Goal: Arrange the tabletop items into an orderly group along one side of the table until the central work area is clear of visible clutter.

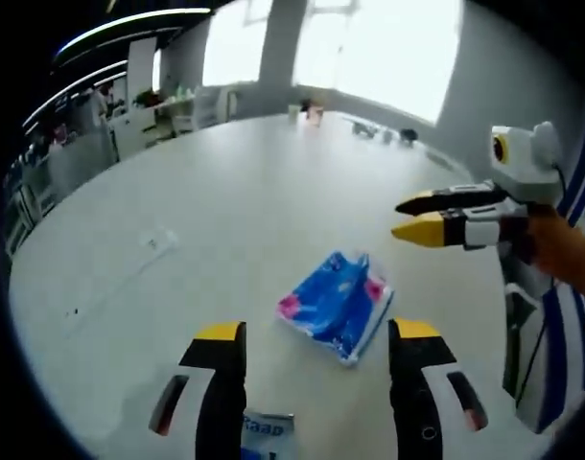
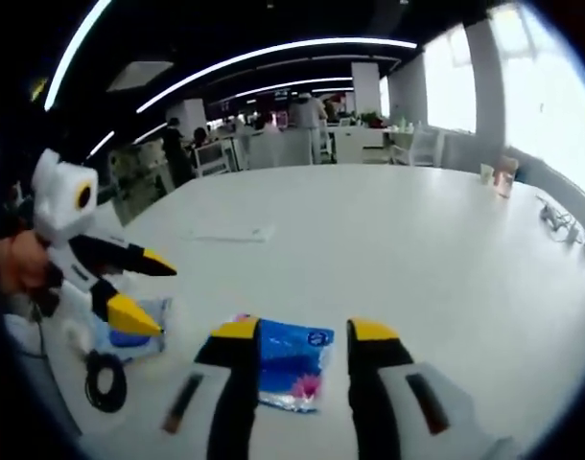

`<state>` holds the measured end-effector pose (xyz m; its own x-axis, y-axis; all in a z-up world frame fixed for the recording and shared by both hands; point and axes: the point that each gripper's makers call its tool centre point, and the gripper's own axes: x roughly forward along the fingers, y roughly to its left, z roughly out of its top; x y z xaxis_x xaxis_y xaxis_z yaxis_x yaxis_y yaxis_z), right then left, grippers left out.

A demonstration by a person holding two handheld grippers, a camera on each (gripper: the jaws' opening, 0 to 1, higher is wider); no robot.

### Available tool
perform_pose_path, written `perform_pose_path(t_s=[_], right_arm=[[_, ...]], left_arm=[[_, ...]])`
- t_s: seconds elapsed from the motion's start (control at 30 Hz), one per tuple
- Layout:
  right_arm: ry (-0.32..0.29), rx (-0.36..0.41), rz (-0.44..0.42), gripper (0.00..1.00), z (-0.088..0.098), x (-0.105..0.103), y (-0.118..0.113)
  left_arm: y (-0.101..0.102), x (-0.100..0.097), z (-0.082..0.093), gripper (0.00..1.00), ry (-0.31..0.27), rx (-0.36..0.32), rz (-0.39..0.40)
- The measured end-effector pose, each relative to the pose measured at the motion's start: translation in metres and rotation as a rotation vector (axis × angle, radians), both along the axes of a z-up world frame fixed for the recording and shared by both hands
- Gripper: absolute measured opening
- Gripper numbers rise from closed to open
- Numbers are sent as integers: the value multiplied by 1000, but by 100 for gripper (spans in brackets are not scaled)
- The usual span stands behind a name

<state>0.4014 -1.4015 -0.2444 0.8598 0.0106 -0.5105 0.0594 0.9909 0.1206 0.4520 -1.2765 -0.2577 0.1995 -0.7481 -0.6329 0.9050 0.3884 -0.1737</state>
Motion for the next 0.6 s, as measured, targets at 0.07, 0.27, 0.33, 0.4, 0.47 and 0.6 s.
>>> perform_pose_path(t_s=[0.07,0.27,0.33,0.4,0.47,0.6], right_arm=[[-2,-2,7,35,3,0,4],[-26,6,39,41,14,4,16],[-25,2,54,42,17,4,21],[-34,9,66,44,20,5,27],[-34,2,80,45,22,5,31],[-42,8,104,48,28,6,41]], left_arm=[[7,6,10,64,-11,-13,23],[26,19,38,73,-57,-57,69],[30,19,46,75,-66,-77,73],[36,18,51,79,-72,-90,75],[41,17,54,80,-77,-89,73],[57,17,60,82,-80,-96,100]])
